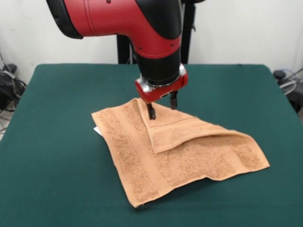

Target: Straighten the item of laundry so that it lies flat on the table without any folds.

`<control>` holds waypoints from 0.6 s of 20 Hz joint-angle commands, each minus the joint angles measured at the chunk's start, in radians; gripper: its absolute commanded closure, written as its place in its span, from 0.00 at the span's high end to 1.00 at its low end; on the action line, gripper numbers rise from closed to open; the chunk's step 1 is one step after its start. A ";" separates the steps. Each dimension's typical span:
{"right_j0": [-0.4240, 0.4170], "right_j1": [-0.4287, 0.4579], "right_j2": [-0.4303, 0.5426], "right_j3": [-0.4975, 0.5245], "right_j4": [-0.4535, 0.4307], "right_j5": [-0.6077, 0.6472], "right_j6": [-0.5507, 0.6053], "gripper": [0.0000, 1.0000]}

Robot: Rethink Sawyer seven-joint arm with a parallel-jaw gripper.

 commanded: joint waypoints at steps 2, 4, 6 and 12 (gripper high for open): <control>0.032 -0.007 0.043 -0.028 -0.131 -0.060 -0.085 1.00; 0.033 -0.010 0.039 -0.028 -0.148 -0.070 -0.077 1.00; 0.033 -0.006 0.041 -0.032 -0.163 -0.076 -0.071 1.00; 0.035 -0.004 0.032 -0.043 -0.240 -0.135 -0.049 1.00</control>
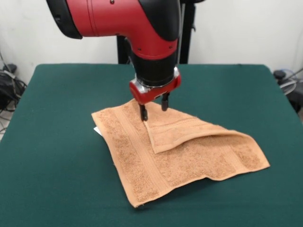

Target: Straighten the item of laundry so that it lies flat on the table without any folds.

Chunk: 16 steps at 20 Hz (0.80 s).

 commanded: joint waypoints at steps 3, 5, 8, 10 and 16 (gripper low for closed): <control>0.024 0.008 0.040 -0.036 -0.128 -0.132 -0.039 1.00; 0.020 0.018 0.042 -0.037 -0.132 -0.138 -0.034 1.00; 0.021 0.022 0.033 -0.034 -0.156 -0.172 -0.020 1.00; 0.022 0.029 0.026 -0.035 -0.164 -0.180 -0.013 1.00; 0.011 0.067 0.025 -0.043 -0.169 -0.197 -0.004 1.00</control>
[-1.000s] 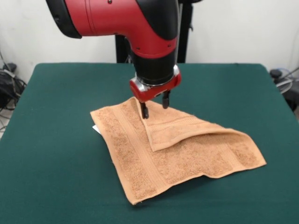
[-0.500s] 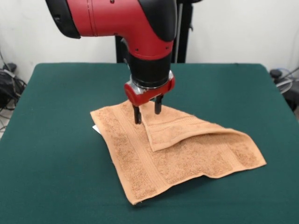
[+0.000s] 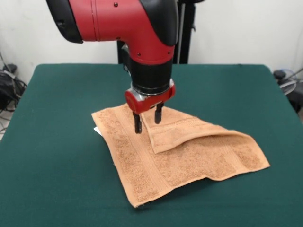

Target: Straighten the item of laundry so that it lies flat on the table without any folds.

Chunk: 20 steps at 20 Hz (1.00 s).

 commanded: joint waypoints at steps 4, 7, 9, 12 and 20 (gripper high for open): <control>0.003 0.069 0.024 -0.039 -0.068 -0.084 -0.004 1.00; -0.005 0.095 0.026 -0.035 -0.059 -0.086 -0.002 1.00; -0.007 0.100 0.028 -0.031 -0.053 -0.077 -0.003 1.00; -0.009 0.103 0.029 -0.026 -0.050 -0.081 0.002 1.00; -0.012 0.113 0.026 -0.025 -0.059 -0.099 0.005 1.00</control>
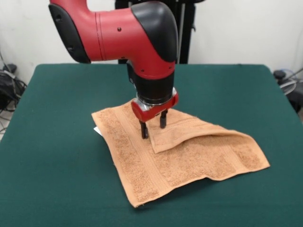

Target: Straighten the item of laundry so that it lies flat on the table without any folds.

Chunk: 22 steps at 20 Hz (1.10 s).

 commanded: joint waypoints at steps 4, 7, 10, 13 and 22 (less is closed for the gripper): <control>-0.004 0.028 0.026 -0.025 -0.052 -0.065 0.001 1.00; -0.005 0.030 0.027 -0.026 -0.050 -0.061 -0.001 1.00; 0.010 0.076 0.012 -0.039 -0.076 -0.100 0.013 1.00; 0.008 0.080 0.016 -0.038 -0.072 -0.095 0.007 1.00; -0.023 0.093 0.059 -0.035 -0.018 -0.027 -0.033 1.00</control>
